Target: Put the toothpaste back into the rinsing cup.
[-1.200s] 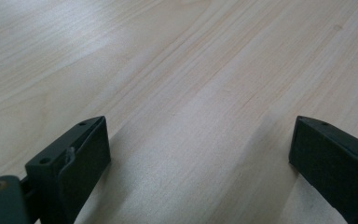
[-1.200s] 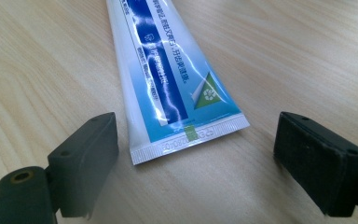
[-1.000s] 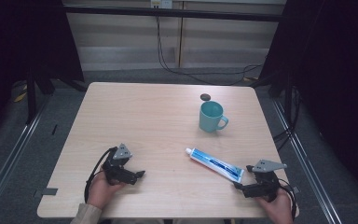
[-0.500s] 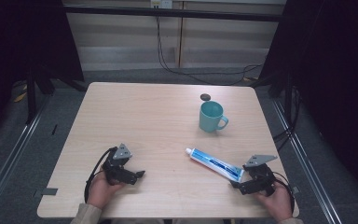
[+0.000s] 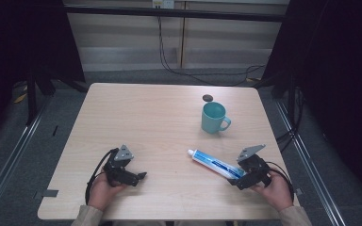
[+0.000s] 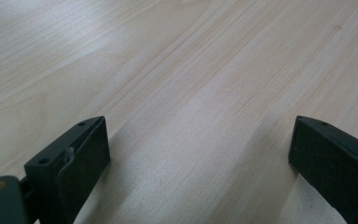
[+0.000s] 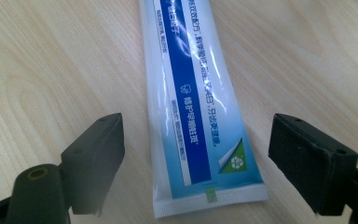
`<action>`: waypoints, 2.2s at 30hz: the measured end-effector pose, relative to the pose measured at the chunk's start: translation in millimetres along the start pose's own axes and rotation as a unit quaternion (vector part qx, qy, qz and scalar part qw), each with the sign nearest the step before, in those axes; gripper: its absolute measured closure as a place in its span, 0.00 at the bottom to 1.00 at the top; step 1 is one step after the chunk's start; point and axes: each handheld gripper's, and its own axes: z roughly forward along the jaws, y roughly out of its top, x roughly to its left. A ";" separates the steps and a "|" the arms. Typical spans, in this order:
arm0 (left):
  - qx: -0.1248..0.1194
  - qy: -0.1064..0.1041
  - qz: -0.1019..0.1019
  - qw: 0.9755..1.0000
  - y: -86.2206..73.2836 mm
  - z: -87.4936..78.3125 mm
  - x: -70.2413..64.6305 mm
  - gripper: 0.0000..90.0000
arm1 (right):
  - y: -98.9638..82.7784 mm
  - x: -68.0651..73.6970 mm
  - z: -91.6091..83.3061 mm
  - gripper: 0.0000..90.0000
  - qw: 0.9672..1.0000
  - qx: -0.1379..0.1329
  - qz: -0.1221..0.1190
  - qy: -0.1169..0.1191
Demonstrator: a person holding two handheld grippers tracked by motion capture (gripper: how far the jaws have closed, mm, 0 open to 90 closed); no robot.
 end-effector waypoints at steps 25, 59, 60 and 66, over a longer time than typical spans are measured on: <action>-0.001 -0.001 0.000 1.000 0.0 0.2 0.2 0.05 | 33.8 -4.9 20.9 0.32 0.997 0.066 -0.014 0.041; -0.001 -0.001 0.000 1.000 0.0 0.1 0.2 0.05 | 57.2 14.5 16.3 0.84 0.983 0.125 -0.133 -0.008; -0.001 -0.001 -0.001 1.000 0.0 0.2 0.2 0.05 | 57.4 15.8 16.2 0.84 0.983 0.126 -0.133 -0.012; -0.002 -0.002 -0.004 1.000 0.2 0.6 0.0 0.05 | 61.0 18.9 16.5 0.84 0.980 0.132 -0.148 -0.025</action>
